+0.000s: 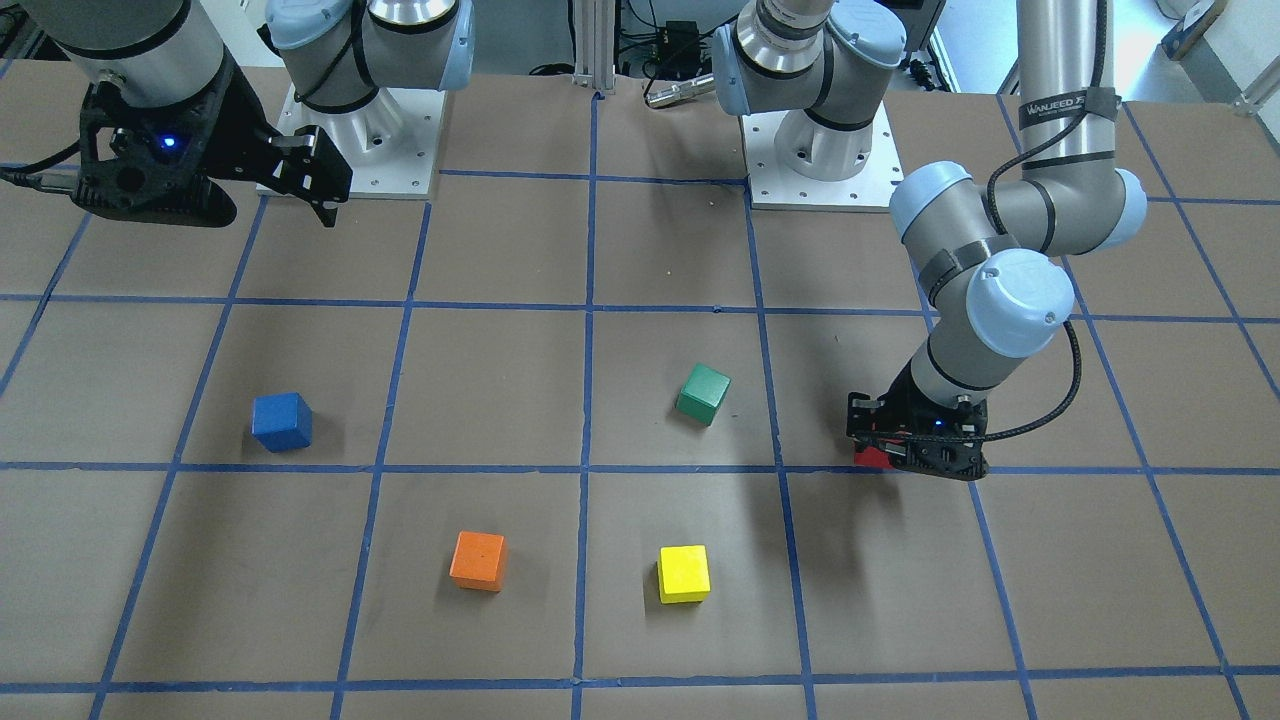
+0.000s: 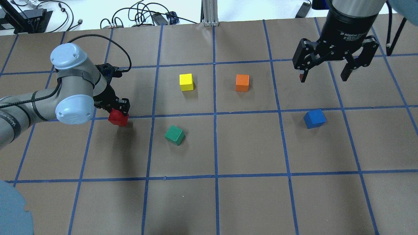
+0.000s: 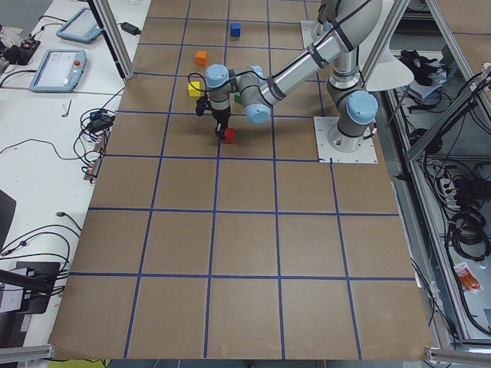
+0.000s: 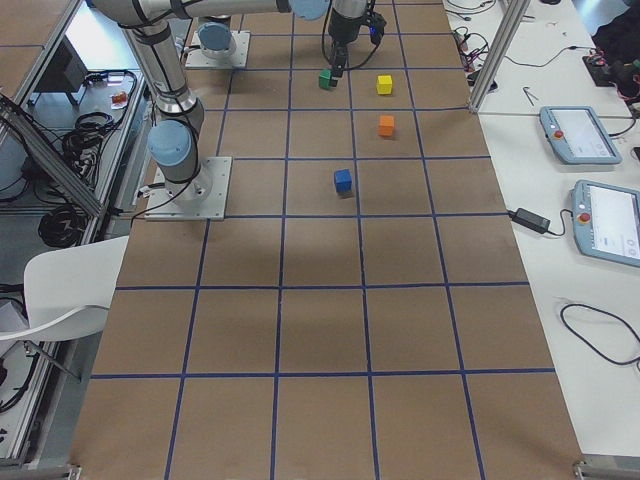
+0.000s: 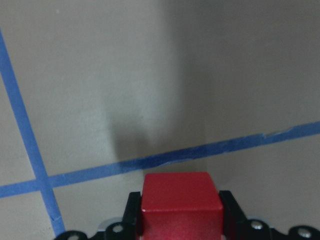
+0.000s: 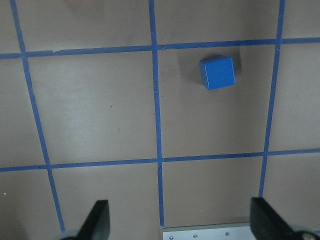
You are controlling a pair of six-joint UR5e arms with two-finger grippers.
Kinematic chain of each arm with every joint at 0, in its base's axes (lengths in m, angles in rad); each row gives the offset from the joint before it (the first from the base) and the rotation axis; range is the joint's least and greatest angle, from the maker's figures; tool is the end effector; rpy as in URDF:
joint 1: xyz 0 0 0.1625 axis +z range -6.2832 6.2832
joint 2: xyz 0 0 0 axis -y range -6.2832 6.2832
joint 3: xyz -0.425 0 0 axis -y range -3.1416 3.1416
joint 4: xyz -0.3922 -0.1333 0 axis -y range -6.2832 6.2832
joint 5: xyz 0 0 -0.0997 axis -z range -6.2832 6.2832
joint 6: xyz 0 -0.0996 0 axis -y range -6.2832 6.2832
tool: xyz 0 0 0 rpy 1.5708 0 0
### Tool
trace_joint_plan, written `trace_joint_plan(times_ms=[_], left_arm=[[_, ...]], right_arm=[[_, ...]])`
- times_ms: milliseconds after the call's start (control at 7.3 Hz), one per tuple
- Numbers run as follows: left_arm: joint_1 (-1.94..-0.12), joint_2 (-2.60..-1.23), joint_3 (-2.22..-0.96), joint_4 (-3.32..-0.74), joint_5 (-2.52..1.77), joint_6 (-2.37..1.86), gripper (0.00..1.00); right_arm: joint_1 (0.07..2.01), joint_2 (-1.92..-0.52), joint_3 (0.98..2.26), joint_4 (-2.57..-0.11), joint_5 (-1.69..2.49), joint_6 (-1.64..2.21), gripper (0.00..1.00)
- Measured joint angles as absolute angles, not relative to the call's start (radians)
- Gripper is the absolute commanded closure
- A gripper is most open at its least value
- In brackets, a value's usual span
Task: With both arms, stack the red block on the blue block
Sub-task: 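Carry the red cube to the table center and open the left gripper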
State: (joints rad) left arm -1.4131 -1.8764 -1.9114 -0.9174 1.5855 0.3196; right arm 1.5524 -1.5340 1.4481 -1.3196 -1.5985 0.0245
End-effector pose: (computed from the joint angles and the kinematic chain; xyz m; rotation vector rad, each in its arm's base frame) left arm -0.0452 -0.5554 0.2328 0.2527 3.1154 -0.0055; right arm 0.1215 -0.4907 0.5063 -0.0630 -3.1022 -0.2569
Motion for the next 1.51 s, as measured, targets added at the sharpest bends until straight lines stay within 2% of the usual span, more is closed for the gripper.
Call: trace_joint_plan(times_ms=[411,1096,1233,1507], left_arm=[[-1.678,-1.897,-1.727,-1.045,1.576,0.004,1.0],[-1.945,-2.018,-1.7,-0.95,1.521,-0.314,1.0],[-1.956,-2.037,-1.705,-0.932,1.522,-0.321,0.01],[-1.961,-2.066,-1.705,-0.883,1.525,-0.325,0.0]], right_arm=[[1.553,-1.534,1.45,-1.319,-1.6,0.026,0.0],[1.552,-1.534,1.453,-1.318,-1.599,0.026,0.0],[1.552,-1.534,1.453,-1.318,-1.599,0.026,0.0],[1.553,-1.534,1.455,-1.319,-1.599,0.026,0.0]])
